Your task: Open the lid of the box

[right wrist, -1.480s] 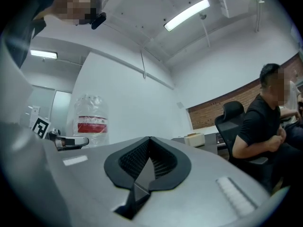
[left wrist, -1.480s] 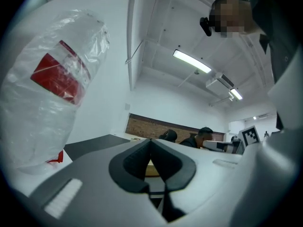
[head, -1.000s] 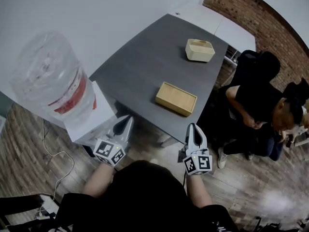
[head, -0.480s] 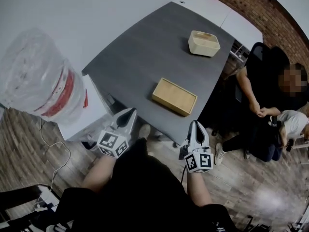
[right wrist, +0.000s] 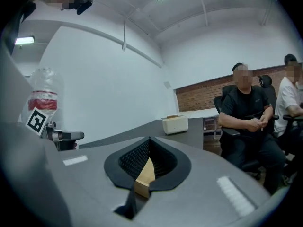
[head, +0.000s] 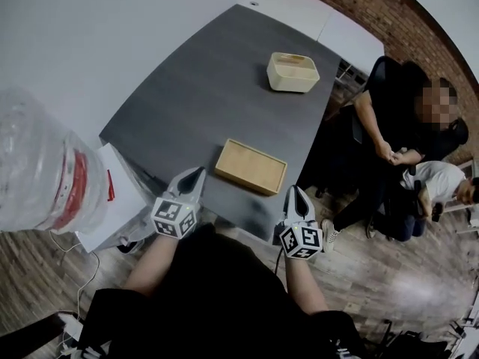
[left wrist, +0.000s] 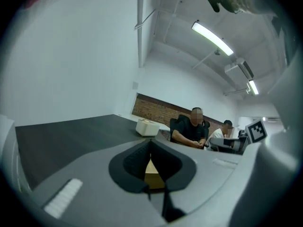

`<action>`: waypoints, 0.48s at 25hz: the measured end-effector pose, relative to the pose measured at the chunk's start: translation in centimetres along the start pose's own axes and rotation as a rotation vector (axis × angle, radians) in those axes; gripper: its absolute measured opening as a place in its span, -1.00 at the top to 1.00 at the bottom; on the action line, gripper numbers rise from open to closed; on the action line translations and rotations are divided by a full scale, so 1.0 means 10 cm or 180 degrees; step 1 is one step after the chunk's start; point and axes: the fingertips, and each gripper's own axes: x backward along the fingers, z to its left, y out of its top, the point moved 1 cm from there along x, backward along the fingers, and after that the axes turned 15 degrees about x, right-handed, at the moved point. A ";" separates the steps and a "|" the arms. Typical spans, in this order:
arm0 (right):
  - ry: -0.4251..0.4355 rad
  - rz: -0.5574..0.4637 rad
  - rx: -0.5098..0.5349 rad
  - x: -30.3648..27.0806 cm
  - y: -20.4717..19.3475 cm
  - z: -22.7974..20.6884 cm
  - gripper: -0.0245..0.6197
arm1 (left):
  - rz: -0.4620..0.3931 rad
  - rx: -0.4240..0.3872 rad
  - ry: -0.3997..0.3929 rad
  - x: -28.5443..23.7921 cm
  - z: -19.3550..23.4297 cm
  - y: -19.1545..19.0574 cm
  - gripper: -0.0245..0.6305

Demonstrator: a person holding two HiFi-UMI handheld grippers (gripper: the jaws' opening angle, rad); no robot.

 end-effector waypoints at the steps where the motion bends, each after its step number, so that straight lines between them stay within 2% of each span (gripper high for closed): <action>1: -0.0020 0.0072 0.0028 -0.04 -0.05 -0.03 0.92 | 0.0032 0.0014 -0.0006 -0.08 0.02 -0.02 0.92; 8: -0.0066 0.0422 0.0125 -0.32 -0.32 -0.14 0.92 | 0.0312 0.0079 0.0011 -0.48 0.20 -0.19 0.79; 12: -0.0104 0.0565 0.0085 -0.45 -0.45 -0.18 0.92 | 0.0516 0.0021 0.0022 -0.67 0.25 -0.31 0.77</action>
